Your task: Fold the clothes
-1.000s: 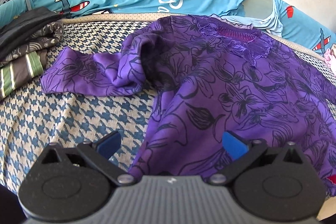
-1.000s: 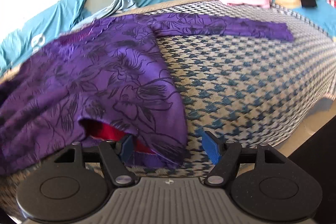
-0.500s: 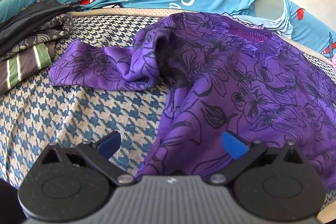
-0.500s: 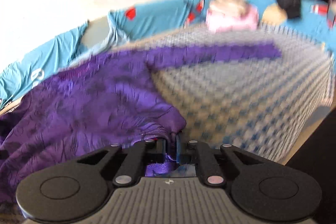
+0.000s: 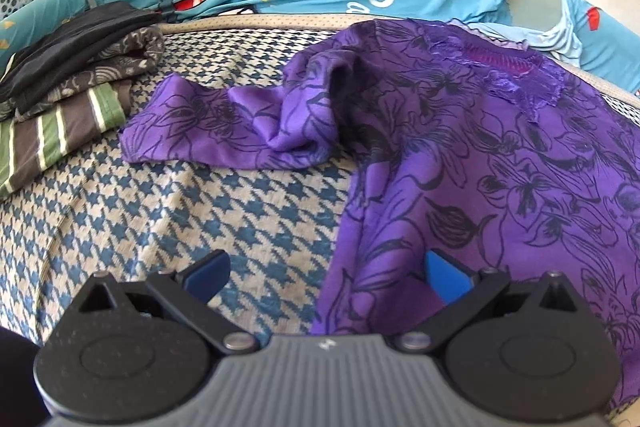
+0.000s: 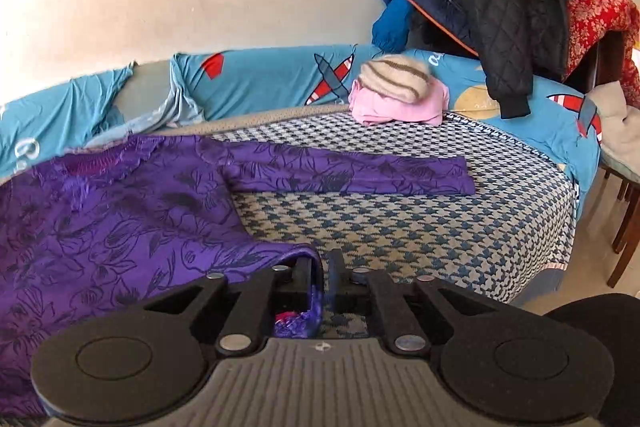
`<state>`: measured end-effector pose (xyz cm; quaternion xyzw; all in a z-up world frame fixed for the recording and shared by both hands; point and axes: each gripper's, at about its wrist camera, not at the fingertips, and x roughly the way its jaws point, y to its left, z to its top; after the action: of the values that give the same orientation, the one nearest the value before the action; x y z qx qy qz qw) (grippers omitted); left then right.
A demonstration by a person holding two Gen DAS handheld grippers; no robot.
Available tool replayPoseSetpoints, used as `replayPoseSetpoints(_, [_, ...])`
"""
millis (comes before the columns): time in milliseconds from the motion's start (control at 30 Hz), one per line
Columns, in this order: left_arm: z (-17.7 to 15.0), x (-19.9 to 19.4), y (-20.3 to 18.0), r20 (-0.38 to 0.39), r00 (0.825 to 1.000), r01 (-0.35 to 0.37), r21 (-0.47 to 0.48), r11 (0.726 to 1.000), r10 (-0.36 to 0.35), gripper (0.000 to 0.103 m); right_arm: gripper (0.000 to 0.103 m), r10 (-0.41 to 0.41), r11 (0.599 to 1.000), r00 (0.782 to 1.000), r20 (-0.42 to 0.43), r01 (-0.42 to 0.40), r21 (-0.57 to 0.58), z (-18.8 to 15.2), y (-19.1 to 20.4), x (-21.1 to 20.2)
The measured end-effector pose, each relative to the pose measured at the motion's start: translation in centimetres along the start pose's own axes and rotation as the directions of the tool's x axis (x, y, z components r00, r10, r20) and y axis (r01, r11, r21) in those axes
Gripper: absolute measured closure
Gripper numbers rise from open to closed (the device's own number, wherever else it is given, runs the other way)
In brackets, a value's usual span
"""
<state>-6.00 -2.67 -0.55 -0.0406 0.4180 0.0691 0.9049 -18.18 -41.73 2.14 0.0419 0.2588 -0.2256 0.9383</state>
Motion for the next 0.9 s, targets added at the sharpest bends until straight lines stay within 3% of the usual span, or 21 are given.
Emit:
replayPoseSetpoints(167, [0.1,0.3,0.6,-0.011,0.999,-0.049,-0.020,0.999,0.049,0.000,0.054,0.059,0.998,0.996,-0.064,-0.059,-0.006,-0.8,0.1,-0.2])
replayPoseSetpoints(367, [0.1,0.7,0.9,-0.020,0.993,-0.120,-0.016,0.993,0.120,0.000,0.053,0.110,0.993,0.990,-0.089,-0.112,-0.020,-1.7,0.9,-1.1])
replayPoseSetpoints(633, [0.4,1.4,1.8,-0.041,0.985,-0.169,-0.054,0.984,0.167,0.000,0.046,0.232,0.972,0.972,-0.032,-0.233,-0.010,-2.0,1.3,-3.2])
replayPoseSetpoints(733, [0.5,1.0,2.0,-0.022,0.985,-0.170,-0.062,0.983,0.169,0.000,0.046,0.284,0.958,0.958,-0.039,-0.285,-0.029,-2.2,1.9,-3.6])
replayPoseSetpoints(900, [0.8,-0.4,3.1,0.013,0.998,-0.061,-0.152,0.986,0.064,0.000,0.046,0.446,0.889,0.885,-0.136,-0.456,-0.050,-3.0,3.6,-3.4])
